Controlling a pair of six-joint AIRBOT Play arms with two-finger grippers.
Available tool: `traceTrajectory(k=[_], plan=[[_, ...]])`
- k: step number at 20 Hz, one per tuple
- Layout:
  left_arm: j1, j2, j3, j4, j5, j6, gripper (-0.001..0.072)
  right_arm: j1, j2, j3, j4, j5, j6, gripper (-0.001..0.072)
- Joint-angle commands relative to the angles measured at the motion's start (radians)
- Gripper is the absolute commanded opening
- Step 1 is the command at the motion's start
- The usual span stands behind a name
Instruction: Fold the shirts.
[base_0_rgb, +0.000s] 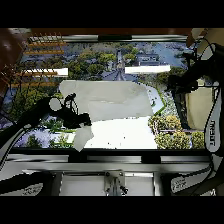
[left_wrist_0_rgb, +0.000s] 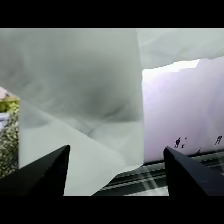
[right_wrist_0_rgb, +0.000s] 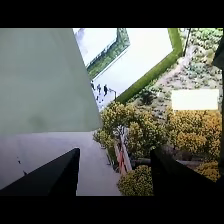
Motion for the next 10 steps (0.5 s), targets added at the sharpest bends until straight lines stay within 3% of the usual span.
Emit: traceTrajectory(k=[1, 3, 4, 5, 6, 8, 10], plan=[[-0.026, -0.036, -0.014, -0.063, 0.052, -0.002, 0.0708, -0.003, -0.004, -0.007, 0.007, -0.018, -0.007, 0.0551], [-0.035, -0.058, -0.014, -0.063, 0.066, -0.002, 0.0707, -0.003, -0.011, -0.007, 0.007, -0.016, -0.007, 0.0551], [-0.035, -0.061, -0.014, -0.063, 0.069, -0.006, 0.0624, -0.003, -0.017, -0.008, 0.007, -0.011, -0.007, 0.0552], [-0.035, -0.061, -0.014, -0.063, 0.074, -0.006, 0.0414, -0.003, -0.025, -0.016, 0.009, -0.008, -0.007, 0.0552], [-0.034, -0.060, -0.011, -0.062, 0.077, -0.005, 0.0233, -0.003, -0.036, -0.030, 0.019, -0.002, -0.010, 0.0640], [-0.033, -0.056, 0.005, -0.062, 0.075, 0.026, 0.0064, -0.004, -0.064, -0.079, 0.076, 0.016, -0.038, 0.0653], [-0.029, -0.037, 0.021, -0.041, 0.058, 0.034, 0.0032, -0.004, -0.094, -0.148, 0.146, 0.013, -0.060, 0.0653]])
